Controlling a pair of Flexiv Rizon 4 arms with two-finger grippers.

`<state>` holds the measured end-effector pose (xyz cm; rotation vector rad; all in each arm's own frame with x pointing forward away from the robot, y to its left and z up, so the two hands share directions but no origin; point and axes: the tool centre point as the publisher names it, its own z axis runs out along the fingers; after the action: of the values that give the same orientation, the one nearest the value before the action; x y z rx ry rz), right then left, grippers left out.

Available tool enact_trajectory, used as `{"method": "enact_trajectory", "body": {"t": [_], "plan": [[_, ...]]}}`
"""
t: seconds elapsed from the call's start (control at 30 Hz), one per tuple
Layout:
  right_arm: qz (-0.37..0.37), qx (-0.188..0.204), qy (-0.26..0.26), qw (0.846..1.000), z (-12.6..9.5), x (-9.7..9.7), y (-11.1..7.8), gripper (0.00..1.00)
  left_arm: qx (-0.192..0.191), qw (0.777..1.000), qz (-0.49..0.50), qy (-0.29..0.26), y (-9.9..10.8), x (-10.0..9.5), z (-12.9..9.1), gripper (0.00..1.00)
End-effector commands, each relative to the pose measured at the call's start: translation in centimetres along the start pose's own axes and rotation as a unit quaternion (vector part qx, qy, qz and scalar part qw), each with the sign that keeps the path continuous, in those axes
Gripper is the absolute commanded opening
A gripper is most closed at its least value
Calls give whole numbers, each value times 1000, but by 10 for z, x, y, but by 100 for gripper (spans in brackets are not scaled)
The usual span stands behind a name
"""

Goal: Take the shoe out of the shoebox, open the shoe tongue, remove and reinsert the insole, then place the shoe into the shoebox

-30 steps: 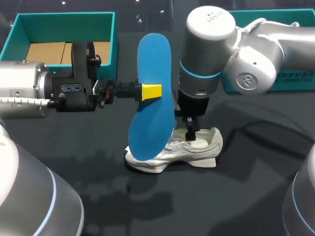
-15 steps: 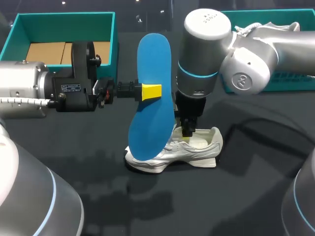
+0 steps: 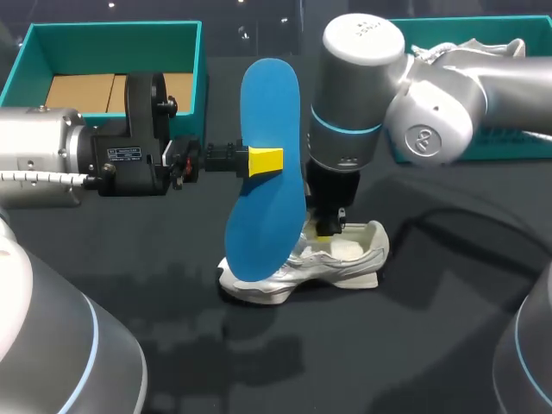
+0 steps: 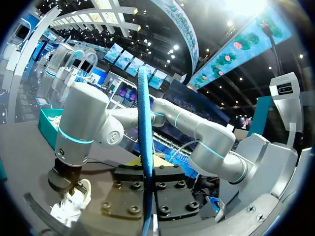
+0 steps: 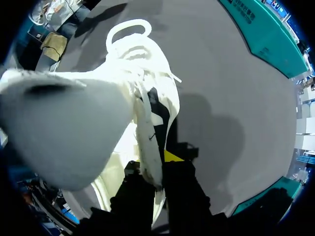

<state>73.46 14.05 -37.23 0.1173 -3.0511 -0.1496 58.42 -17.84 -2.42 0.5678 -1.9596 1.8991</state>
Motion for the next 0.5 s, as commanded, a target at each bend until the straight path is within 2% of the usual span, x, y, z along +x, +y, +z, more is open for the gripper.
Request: {"method": "enact_trajectory", "body": {"t": [0.03,0.27,0.4,0.5], "plan": [[0,-3,4,1000,-13,6,-1,0,1,1000,0,-2,-1,2,2,0],[46,-14,10,999,-36,15,-1,0,1,1000,0,-2,-1,2,2,0],[101,-25,0,995,-47,21,-1,0,1,1000,0,-2,-1,2,2,0],[176,-58,-17,983,-62,28,2,0,1,1000,0,-2,-1,2,2,0]]}}
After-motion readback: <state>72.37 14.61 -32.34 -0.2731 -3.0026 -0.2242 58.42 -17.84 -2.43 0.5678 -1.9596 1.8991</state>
